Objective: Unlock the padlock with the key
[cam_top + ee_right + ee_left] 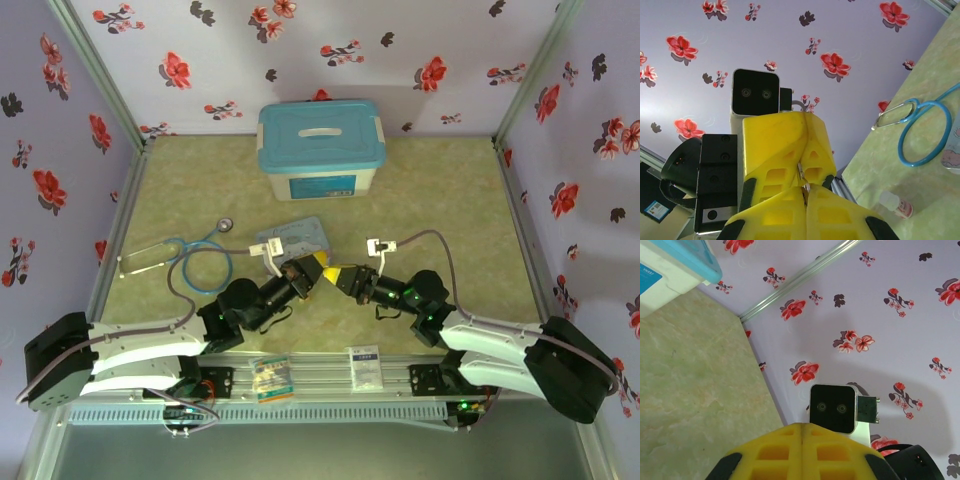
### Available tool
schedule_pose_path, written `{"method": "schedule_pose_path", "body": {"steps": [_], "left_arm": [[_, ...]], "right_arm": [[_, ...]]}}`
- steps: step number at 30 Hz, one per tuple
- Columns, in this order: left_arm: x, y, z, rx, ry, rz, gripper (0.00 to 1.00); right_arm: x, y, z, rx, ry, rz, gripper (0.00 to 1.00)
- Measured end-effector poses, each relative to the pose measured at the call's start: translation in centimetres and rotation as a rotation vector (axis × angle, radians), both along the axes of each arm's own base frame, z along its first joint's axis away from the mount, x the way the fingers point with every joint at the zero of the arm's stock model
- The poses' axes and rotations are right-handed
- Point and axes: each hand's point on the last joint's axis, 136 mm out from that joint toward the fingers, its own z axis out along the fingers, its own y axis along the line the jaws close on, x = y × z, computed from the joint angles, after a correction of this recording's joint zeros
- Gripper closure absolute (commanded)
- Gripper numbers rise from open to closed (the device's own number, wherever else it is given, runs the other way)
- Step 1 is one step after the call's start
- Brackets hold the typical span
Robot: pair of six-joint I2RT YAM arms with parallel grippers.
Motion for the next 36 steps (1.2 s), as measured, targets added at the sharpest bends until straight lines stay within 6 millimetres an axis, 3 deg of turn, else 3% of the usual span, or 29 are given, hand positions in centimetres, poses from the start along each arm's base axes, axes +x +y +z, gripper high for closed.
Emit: {"method": "schedule_pose_path", "body": {"steps": [1, 2, 3, 8, 12, 14, 17, 21, 28, 31, 36], "left_arm": [[0.0, 0.0, -0.1, 0.000, 0.004, -0.001, 0.57], [0.0, 0.1, -0.3, 0.003, 0.006, 0.004, 0.26], [0.1, 0.3, -0.5, 0.012, 0.010, 0.011, 0.01], [0.4, 3.1, -0.3, 0.079, 0.019, 0.098, 0.00], [0.7, 5.8, 1.1, 0.118, 0.024, 0.174, 0.00], [0.8, 6.5, 0.7, 0.154, 0.036, 0.193, 0.00], [0.9, 6.7, -2.1, 0.258, 0.083, 0.203, 0.00], [0.7, 6.1, -7.9, 0.442, 0.159, 0.177, 0.01], [0.4, 5.4, -15.7, 0.683, 0.271, 0.126, 0.16], [0.6, 5.3, -18.1, 0.742, 0.309, 0.111, 0.18], [1.4, 5.2, -19.9, 0.767, 0.344, 0.106, 0.22]], "right_arm": [[0.0, 0.0, -0.2, -0.007, 0.005, -0.001, 1.00], [0.1, 0.0, -0.5, -0.018, 0.009, -0.005, 1.00], [0.1, 0.0, -0.8, -0.034, 0.015, -0.010, 1.00], [0.2, -0.5, -2.9, -0.144, 0.044, -0.036, 1.00], [0.4, -0.9, -5.5, -0.281, 0.083, -0.062, 1.00], [0.6, -1.1, -7.0, -0.352, 0.110, -0.077, 1.00], [1.0, -2.0, -9.7, -0.468, 0.159, -0.113, 1.00], [1.2, -3.4, -12.6, -0.581, 0.210, -0.150, 1.00], [1.2, -4.4, -14.5, -0.662, 0.236, -0.171, 1.00], [1.2, -4.5, -14.8, -0.675, 0.245, -0.173, 1.00], [1.2, -4.6, -14.9, -0.678, 0.246, -0.177, 1.00]]}}
